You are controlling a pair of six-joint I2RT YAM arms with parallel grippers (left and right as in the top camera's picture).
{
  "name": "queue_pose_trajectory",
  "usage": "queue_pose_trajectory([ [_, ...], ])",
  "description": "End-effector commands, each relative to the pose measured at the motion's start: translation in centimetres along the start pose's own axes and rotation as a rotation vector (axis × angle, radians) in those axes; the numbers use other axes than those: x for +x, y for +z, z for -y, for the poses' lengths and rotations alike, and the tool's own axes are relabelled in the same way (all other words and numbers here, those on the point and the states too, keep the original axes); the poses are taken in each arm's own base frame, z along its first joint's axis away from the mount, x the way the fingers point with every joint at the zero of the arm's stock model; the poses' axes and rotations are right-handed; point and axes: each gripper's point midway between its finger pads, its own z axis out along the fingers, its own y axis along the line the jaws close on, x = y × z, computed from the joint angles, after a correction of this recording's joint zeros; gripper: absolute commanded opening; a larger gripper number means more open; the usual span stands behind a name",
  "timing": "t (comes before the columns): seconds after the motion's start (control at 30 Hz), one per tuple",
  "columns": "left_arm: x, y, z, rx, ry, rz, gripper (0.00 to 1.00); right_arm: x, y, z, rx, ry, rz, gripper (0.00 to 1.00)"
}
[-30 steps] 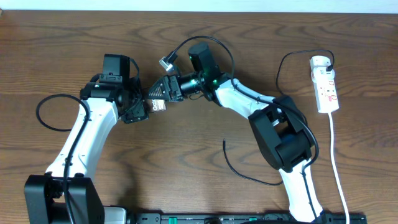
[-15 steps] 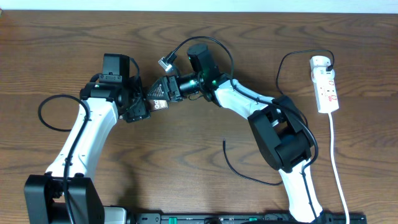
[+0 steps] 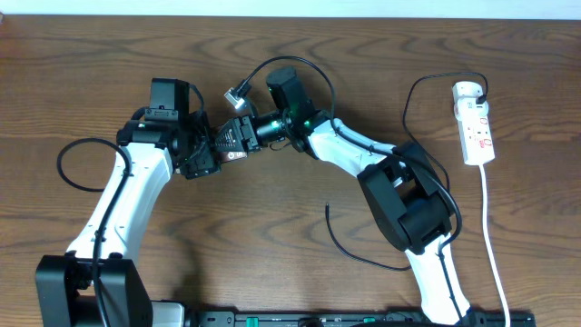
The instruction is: Plug charger to phone and switch on socket
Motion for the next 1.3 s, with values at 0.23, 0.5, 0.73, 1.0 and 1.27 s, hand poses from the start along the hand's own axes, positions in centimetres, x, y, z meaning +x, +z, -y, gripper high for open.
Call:
queue_pose_trajectory([
  [0.23, 0.66, -0.9, 0.97, 0.033, 0.03, -0.018, 0.07, 0.29, 0.34, 0.17, 0.001, -0.005, -0.008, 0.5],
  [0.5, 0.67, -0.9, 0.98, 0.034, 0.031, -0.019, 0.07, 0.29, 0.36, 0.16, 0.001, -0.009, -0.008, 0.34],
  [0.73, 0.66, -0.9, 0.97, 0.033, 0.034, -0.018, 0.07, 0.32, 0.36, 0.2, 0.002, -0.011, -0.008, 0.28],
  [1.0, 0.66, -0.9, 0.97, 0.033, 0.041, -0.018, 0.07, 0.32, 0.36, 0.21, 0.002, -0.01, -0.008, 0.23],
  [1.27, 0.66, -0.9, 0.97, 0.034, 0.049, -0.018, 0.07, 0.32, 0.36, 0.21, 0.002, -0.01, -0.008, 0.12],
])
